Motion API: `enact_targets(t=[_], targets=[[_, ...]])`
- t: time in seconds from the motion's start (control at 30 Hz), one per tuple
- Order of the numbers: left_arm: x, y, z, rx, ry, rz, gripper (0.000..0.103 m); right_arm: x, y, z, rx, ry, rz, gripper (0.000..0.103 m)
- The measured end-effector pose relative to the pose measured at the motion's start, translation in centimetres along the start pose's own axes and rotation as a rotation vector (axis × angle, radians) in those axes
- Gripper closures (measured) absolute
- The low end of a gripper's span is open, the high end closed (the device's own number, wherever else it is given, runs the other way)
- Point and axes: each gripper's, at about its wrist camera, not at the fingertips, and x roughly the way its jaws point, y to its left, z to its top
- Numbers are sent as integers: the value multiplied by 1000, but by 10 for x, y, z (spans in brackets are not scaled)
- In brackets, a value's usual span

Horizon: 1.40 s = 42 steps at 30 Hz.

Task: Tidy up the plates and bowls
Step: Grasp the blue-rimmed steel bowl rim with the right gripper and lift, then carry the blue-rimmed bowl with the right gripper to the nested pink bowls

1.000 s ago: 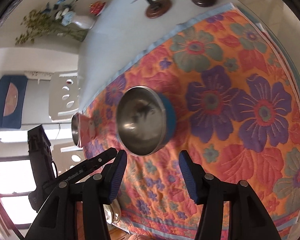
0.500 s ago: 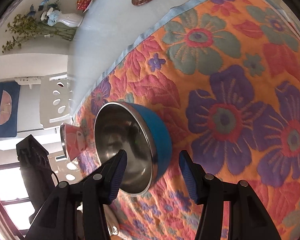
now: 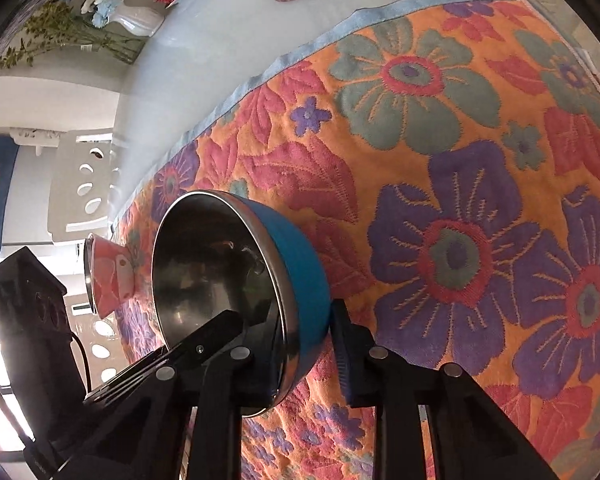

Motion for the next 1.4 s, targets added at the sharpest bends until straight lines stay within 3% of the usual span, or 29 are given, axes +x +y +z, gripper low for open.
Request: enact_targets(t=[0.57,1.4], targets=[[-41,35,-25,-55,-50,-30,80,-19,36,-11,-48,-26,-21,81],[-121,138,-15,-202,-175,-37,80,-7,169,-31,-231,-16,5,79]])
